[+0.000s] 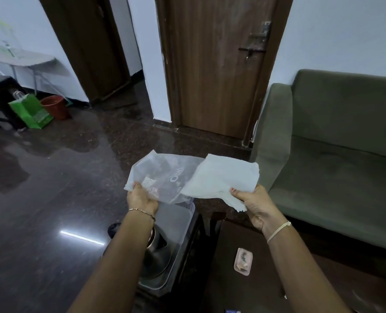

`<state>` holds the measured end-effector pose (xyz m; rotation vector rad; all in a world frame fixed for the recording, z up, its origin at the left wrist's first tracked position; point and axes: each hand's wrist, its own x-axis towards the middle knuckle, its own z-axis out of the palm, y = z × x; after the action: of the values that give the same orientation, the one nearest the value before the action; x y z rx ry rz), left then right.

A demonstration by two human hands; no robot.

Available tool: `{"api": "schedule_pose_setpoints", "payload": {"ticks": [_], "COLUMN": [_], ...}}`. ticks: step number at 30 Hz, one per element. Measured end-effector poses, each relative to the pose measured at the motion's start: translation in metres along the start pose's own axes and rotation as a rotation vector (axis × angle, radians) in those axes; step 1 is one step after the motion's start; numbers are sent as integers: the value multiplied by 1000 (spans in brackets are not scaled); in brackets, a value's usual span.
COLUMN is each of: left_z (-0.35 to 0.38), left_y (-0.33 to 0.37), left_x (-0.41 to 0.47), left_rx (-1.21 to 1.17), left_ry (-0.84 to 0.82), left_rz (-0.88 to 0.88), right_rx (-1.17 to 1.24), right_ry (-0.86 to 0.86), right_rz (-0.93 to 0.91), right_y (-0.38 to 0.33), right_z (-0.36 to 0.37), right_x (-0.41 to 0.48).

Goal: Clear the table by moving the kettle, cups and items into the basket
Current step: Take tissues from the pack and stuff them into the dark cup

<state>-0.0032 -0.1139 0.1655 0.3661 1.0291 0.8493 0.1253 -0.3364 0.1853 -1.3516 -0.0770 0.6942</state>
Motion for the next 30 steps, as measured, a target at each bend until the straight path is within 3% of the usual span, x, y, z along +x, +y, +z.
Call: {"api": "schedule_pose_setpoints", "payload": {"ticks": [10, 17, 25, 30], "left_z": [-38, -44, -61, -80], "left_y": [6, 14, 2, -5], "left_x": [54, 109, 189, 221], "left_rx": [58, 244, 403, 675], "left_ry": [85, 32, 14, -33], "left_rz": [-13, -261, -425, -521], "right_rx": [-10, 17, 13, 26], "right_ry": [148, 182, 262, 309], "right_rz": [-75, -44, 18, 42], "right_y": [29, 62, 106, 126], "right_z": [36, 92, 139, 155], "right_x": [24, 41, 68, 81]}}
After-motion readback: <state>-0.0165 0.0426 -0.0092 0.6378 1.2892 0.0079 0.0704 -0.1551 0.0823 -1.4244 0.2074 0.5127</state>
